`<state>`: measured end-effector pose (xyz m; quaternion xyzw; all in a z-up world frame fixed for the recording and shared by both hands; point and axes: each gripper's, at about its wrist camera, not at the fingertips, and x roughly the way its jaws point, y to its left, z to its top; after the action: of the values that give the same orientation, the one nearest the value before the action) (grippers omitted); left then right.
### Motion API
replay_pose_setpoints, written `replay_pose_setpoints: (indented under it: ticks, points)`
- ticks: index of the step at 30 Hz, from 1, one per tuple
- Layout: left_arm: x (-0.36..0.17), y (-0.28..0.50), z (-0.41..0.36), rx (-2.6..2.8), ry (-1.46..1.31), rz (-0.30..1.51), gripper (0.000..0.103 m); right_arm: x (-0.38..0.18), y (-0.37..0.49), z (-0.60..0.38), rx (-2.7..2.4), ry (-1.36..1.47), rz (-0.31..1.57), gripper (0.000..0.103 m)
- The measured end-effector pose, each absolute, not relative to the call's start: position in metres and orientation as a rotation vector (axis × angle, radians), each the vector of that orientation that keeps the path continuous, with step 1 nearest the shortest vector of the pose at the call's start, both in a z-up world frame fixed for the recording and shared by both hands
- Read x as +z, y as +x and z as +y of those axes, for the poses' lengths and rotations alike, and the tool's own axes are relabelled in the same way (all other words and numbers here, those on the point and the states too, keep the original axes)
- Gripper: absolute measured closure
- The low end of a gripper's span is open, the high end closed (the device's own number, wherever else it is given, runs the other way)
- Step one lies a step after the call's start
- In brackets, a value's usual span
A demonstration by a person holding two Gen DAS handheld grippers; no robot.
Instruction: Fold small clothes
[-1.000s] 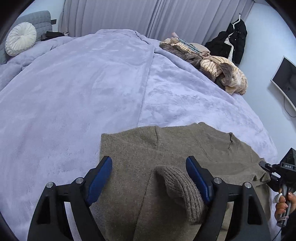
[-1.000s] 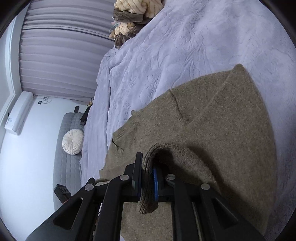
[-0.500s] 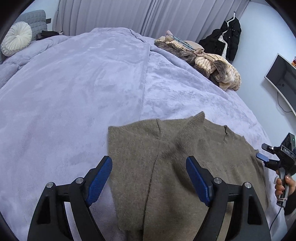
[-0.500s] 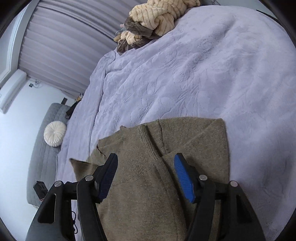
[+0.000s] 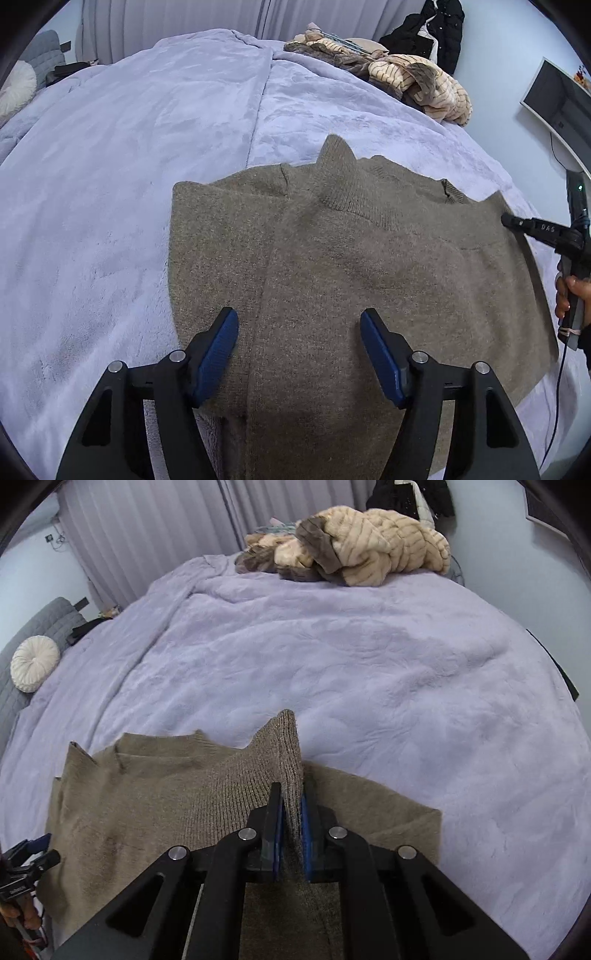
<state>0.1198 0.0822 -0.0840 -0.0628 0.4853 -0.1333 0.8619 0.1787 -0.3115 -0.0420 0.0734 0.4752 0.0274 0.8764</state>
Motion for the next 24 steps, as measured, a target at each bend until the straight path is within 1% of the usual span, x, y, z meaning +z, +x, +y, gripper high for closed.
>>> replay_pose_setpoints:
  ticks: [2,4,5,6,7,8,9,10,14,18,21,24]
  points:
    - [-0.082,0.12,0.085,-0.266,-0.155,1.01,0.032,-0.064,0.186,-0.324,0.048,0.218,1.059,0.093]
    - [-0.079,0.122,0.086,-0.261,-0.158,1.01,0.032,-0.074,0.184,-0.328,0.056,0.242,1.046,0.091]
    - [-0.079,0.124,0.086,-0.263,-0.157,1.016,0.032,-0.073,0.181,-0.329,0.053,0.241,1.03,0.085]
    - [-0.079,0.126,0.085,-0.265,-0.154,1.023,0.032,-0.071,0.179,-0.33,0.043,0.241,1.032,0.083]
    - [-0.08,0.128,0.084,-0.27,-0.151,1.029,0.032,-0.069,0.177,-0.331,0.035,0.25,1.036,0.077]
    - [-0.081,0.128,0.082,-0.276,-0.149,1.032,0.037,-0.067,0.174,-0.334,0.026,0.266,1.039,0.072]
    - [-0.082,0.128,0.08,-0.289,-0.149,1.033,0.07,-0.065,0.17,-0.337,0.021,0.29,1.038,0.071]
    - [-0.084,0.129,0.078,-0.295,-0.144,1.05,0.096,-0.061,0.164,-0.339,0.028,0.319,1.029,0.069]
    - [-0.082,0.122,0.089,-0.232,-0.142,1.013,0.096,-0.051,0.122,-0.345,0.066,0.392,1.012,0.058]
    - [-0.094,0.119,0.108,-0.207,-0.218,1.042,0.096,-0.052,0.068,-0.358,0.075,0.477,1.005,0.057]
    - [-0.081,0.114,0.104,-0.206,-0.172,1.012,0.096,-0.054,0.026,-0.371,0.087,0.586,0.993,0.057]
    - [-0.067,0.108,0.099,-0.202,-0.147,0.983,0.096,-0.055,-0.008,-0.379,0.097,0.667,0.987,0.054]
